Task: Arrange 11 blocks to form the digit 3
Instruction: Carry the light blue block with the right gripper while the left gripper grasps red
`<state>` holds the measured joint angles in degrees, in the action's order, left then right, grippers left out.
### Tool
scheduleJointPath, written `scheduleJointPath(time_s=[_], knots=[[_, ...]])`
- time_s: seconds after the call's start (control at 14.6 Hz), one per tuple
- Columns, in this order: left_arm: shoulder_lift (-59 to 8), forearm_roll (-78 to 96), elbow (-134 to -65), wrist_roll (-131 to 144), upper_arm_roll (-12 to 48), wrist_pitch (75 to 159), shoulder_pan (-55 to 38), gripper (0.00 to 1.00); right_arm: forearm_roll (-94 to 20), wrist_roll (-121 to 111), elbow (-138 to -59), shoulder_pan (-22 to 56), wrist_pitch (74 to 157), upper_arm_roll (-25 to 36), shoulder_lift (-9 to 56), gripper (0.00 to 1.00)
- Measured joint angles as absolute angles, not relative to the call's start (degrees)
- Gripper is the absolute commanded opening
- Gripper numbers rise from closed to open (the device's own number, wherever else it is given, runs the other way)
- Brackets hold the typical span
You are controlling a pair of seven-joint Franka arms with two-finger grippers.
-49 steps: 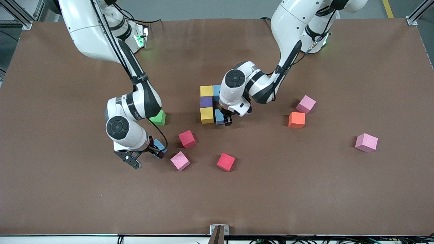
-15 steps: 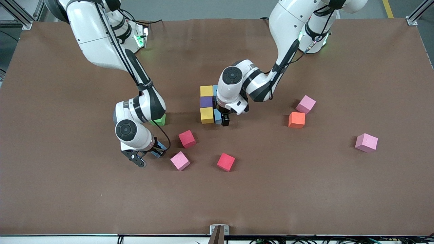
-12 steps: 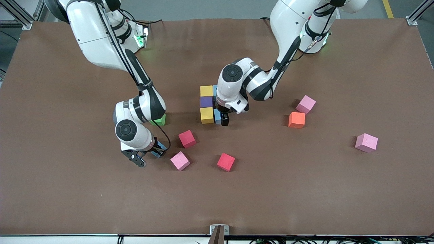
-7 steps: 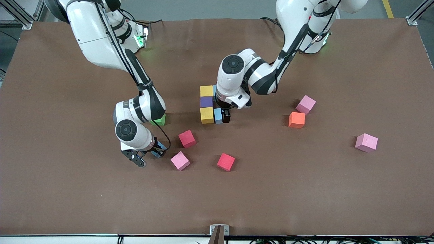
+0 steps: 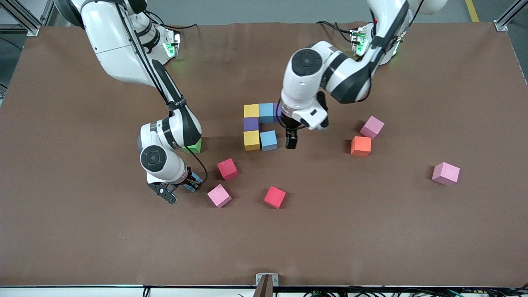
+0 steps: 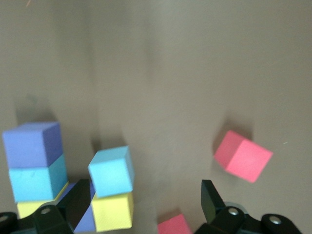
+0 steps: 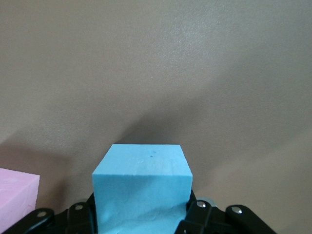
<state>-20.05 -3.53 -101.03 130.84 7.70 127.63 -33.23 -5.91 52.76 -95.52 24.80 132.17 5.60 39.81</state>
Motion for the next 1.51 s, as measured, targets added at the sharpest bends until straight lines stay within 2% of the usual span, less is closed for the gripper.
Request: scheduleJointPath(time_s=[0.34, 0.55, 0.76, 0.89, 1.51], knots=[[-21.48, -3.54, -98.38, 115.82, 7.58, 127.68, -25.82, 1.00, -5.89, 52.65, -94.09, 25.16, 129.80, 5.19, 38.73, 0.00], [-27.84, -3.54, -90.30, 110.16, 7.56, 127.75, -24.62, 1.00, -5.89, 52.65, -90.14, 27.26, 122.53, 4.69, 36.50, 0.00], [-36.83, -3.54, -80.55, 106.32, 7.58, 128.41, -24.70, 1.00, -5.89, 52.56, -86.78, 31.97, 119.85, 4.46, 35.58, 0.00], [-40.55, -3.54, -76.80, 101.58, 7.57, 129.46, -24.62, 1.00, -5.87, 50.47, -86.19, 35.15, 119.81, 4.37, 35.59, 0.00], [-50.28, 3.42, -70.79, 95.74, 8.39, 139.06, -24.50, 1.00, -5.87, 34.21, -86.23, 41.72, 127.04, 4.34, 39.27, 0.00]])
